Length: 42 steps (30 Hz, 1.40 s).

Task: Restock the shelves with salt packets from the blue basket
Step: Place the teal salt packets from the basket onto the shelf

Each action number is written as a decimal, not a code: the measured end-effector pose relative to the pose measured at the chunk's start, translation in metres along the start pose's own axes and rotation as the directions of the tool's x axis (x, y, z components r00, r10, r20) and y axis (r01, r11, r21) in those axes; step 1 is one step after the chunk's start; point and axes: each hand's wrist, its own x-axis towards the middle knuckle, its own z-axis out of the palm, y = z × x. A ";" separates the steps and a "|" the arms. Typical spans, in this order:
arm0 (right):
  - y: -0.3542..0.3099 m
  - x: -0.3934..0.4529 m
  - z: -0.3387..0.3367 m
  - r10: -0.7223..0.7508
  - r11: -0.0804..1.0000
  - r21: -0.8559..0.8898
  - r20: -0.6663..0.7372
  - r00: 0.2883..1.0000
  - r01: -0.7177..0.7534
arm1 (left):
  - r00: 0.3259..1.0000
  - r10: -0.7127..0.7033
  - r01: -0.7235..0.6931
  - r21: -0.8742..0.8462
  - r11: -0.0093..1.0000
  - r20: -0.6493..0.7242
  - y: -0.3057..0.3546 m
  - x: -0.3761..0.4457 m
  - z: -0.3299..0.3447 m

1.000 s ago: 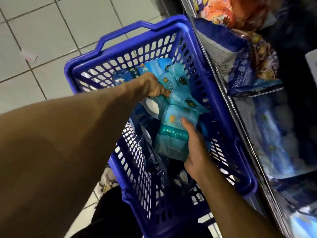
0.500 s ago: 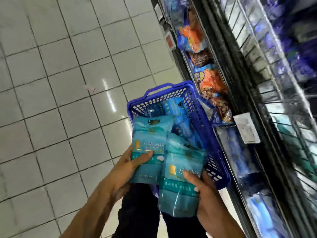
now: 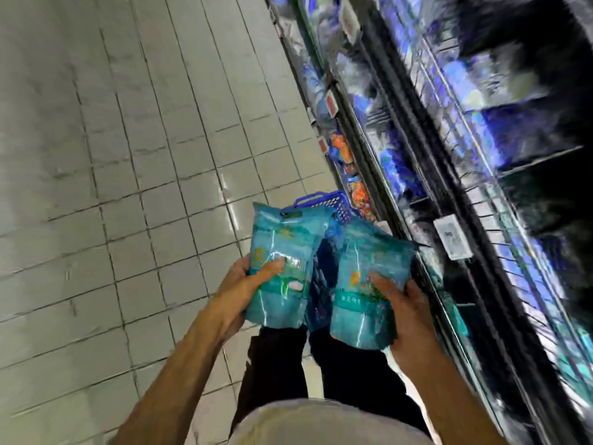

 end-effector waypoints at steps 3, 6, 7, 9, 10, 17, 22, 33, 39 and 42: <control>-0.035 -0.046 -0.014 -0.063 0.998 -0.024 0.012 0.998 0.064 | 0.997 0.067 -0.067 0.010 0.998 0.027 0.023 -0.047 0.023; -0.058 -0.080 -0.025 -0.097 0.995 -0.016 -0.014 0.995 0.097 | 0.986 0.126 -0.131 0.038 0.991 0.105 0.044 -0.072 0.039; -0.063 -0.090 -0.026 -0.109 0.994 -0.005 -0.033 0.993 0.109 | 0.981 0.132 -0.142 0.060 0.988 0.142 0.053 -0.076 0.044; -0.069 -0.110 -0.028 -0.154 0.987 0.036 -0.096 0.983 0.158 | 0.965 0.128 -0.157 0.112 0.981 0.229 0.070 -0.081 0.054; -0.069 -0.120 -0.031 -0.182 0.979 0.064 -0.146 0.972 0.193 | 0.954 0.121 -0.164 0.139 0.977 0.275 0.076 -0.083 0.060; -0.035 -0.196 -0.037 -0.256 0.854 0.279 -0.511 0.821 0.439 | 0.812 -0.010 -0.250 0.363 0.898 0.584 0.091 -0.082 0.115; 0.011 -0.264 -0.043 -0.152 0.731 0.319 -0.786 0.599 0.604 | 0.724 -0.120 -0.327 0.492 0.807 0.679 0.055 -0.109 0.170; 0.112 -0.418 -0.070 0.055 0.525 0.156 -0.987 0.149 0.837 | 0.372 -0.438 -0.469 0.573 0.673 0.819 -0.083 -0.238 0.253; 0.177 -0.505 -0.117 0.104 0.513 0.105 -0.993 0.060 0.852 | 0.220 -0.512 -0.555 0.539 0.634 0.830 -0.172 -0.328 0.273; 0.205 -0.554 -0.151 0.097 0.523 0.076 -0.995 0.029 0.849 | 0.160 -0.525 -0.573 0.512 0.640 0.836 -0.217 -0.373 0.283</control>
